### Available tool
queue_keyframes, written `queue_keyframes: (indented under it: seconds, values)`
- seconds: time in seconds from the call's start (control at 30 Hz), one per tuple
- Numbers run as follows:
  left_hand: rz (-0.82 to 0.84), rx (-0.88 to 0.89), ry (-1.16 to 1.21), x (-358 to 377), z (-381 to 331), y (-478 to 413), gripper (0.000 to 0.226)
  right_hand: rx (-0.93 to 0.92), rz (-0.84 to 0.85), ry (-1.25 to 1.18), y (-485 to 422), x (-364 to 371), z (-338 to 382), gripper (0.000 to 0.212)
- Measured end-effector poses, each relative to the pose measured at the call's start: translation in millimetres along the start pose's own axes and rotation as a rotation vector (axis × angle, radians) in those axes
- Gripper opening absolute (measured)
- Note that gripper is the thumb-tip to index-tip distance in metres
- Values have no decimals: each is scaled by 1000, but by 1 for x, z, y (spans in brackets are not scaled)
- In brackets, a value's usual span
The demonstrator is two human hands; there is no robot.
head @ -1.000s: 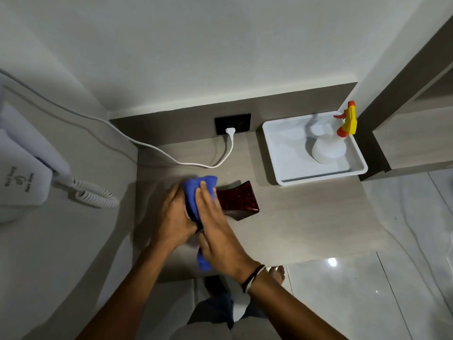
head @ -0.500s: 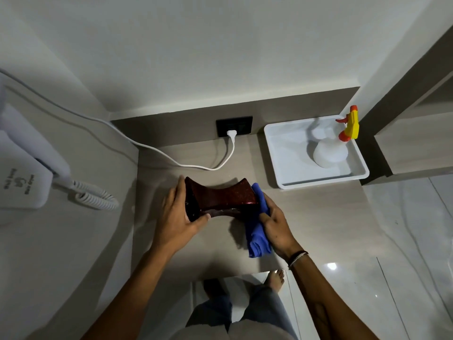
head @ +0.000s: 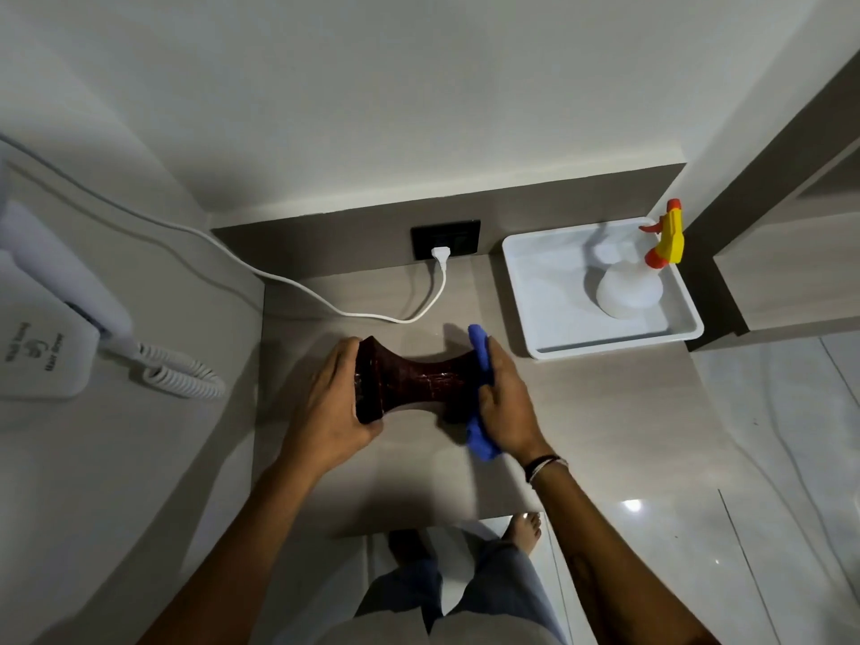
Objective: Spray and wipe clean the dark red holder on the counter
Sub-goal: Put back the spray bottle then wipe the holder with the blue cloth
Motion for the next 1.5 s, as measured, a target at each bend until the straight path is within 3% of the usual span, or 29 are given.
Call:
queue_keyframes:
  seconds: [0.1, 0.13, 0.2, 0.27, 0.33, 0.4, 0.5, 0.6, 0.73, 0.8, 0.87, 0.97, 1.07, 1.2, 1.33, 1.5]
  values:
    - [-112, 33, 26, 2, -9, -1, 113, -227, 91, 446, 26, 33, 3, 102]
    - [-122, 35, 34, 2, -12, -1, 108, -228, 129, 442, 35, 40, 9, 105]
    - [-127, 38, 47, 1, -13, -1, 100, -260, 187, 203, 50, 51, 35, 95]
    - [-134, 40, 76, 1, -13, 0, 88, -411, 216, 7, 63, 61, 68, 92]
    - [-178, 64, 68, 1, -10, 2, 75, -515, 228, -10, 70, 65, 80, 99]
    - [-139, 47, 26, -1, -5, 2, 86, -578, 180, 156, 63, 59, 63, 103]
    - [-88, 4, 1, -3, -2, 3, 111, -401, 150, 526, 41, 27, 12, 99]
    - [-109, 20, -3, -1, -13, 6, 113, -224, 140, 565, 38, 15, -3, 100]
    - [-125, 21, 20, -4, -26, 3, 105, -389, 199, 64, 64, 52, 58, 96]
    - [-132, 35, 23, -6, -27, 1, 96, -412, 205, -63, 70, 57, 73, 100]
    - [-127, 17, -12, -8, -26, 0, 104, -430, 196, 16, 62, 52, 56, 98]
    - [-111, 2, -58, -10, -27, 2, 117, -384, 164, 422, 42, 28, 6, 95]
    - [-106, 33, -75, -11, -34, 3, 119, -361, 195, 605, 25, 2, -19, 105]
    - [-110, 38, -104, -15, -41, -1, 120, -267, 177, 578, 11, -26, -23, 115]
    - [-165, 109, -172, -20, -53, -9, 115, -265, 84, 512, 4, -54, -18, 87]
    - [-137, 151, -249, -9, -75, -18, 125, -298, -27, 535, -31, -87, -9, 82]
Point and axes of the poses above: each hand's wrist, its own y-axis away from the middle knuckle, its own x-axis out of the palm, z = x × y, the point moved 4 cm from there along -y, towards the middle knuckle, and after that the axes turned 8 degrees about -z, right-handed, at the moved point
